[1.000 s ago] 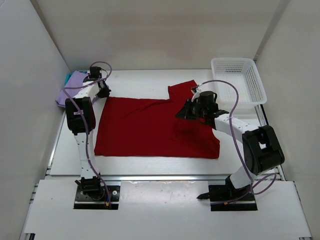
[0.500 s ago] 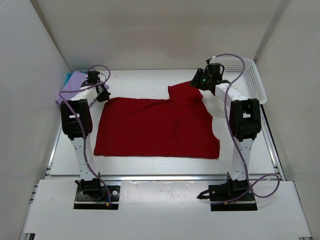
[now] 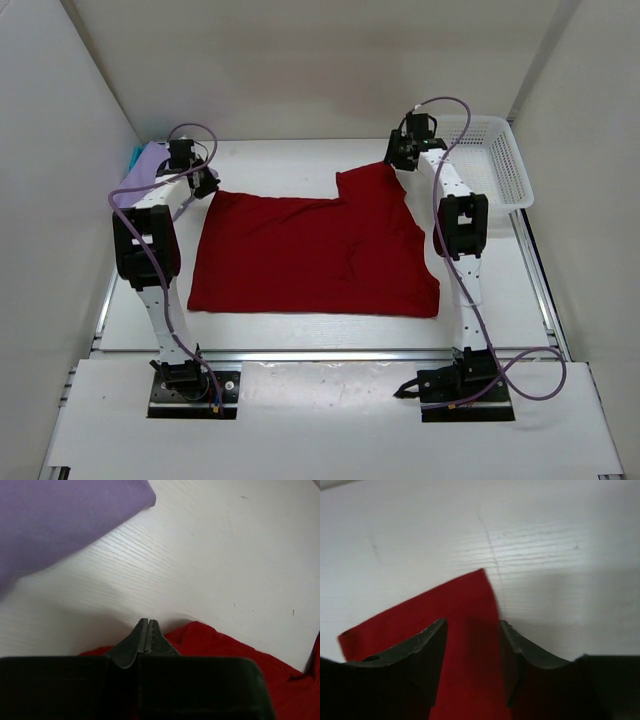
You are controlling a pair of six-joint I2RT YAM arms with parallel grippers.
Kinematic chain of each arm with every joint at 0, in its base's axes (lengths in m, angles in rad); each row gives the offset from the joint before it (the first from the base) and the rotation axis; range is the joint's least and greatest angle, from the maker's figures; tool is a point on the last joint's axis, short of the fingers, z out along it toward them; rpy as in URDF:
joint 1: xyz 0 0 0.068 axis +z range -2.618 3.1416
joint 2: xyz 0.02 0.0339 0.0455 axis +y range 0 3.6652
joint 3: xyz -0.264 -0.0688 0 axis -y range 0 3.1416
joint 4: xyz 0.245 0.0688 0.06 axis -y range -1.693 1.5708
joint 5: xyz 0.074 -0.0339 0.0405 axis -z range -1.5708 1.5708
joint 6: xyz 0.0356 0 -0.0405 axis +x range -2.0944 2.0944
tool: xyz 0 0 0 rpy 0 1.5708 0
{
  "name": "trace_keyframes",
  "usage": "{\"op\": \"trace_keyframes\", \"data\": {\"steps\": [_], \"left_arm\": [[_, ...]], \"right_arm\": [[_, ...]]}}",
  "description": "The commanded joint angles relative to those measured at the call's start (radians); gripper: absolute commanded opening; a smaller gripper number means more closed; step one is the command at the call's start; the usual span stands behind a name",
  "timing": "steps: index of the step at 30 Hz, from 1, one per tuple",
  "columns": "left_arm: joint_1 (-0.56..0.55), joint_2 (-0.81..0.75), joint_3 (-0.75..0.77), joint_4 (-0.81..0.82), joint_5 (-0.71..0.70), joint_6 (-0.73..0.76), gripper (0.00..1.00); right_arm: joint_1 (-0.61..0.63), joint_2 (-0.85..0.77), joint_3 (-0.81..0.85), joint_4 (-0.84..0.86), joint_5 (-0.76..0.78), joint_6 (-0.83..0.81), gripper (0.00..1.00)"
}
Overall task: Fold and stack the t-shirts
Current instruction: Grap the side of the flattened tshirt furthest away from the robot with both arms
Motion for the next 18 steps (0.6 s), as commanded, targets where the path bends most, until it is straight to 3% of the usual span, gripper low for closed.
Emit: {"op": "trace_keyframes", "data": {"steps": [1, 9, 18], "left_arm": [[0.005, -0.086, -0.025, 0.026, 0.02, -0.014, 0.0], [-0.001, -0.081, -0.033, 0.041, 0.031, -0.011, 0.0], [-0.01, -0.08, -0.062, 0.063, 0.038, -0.019, 0.0]], "right_arm": [[-0.027, 0.041, 0.057, -0.007, -0.029, 0.013, 0.44], [-0.05, 0.123, 0.125, 0.025, -0.153, 0.118, 0.46], [-0.053, 0.17, 0.151, 0.079, -0.25, 0.197, 0.32]]}}
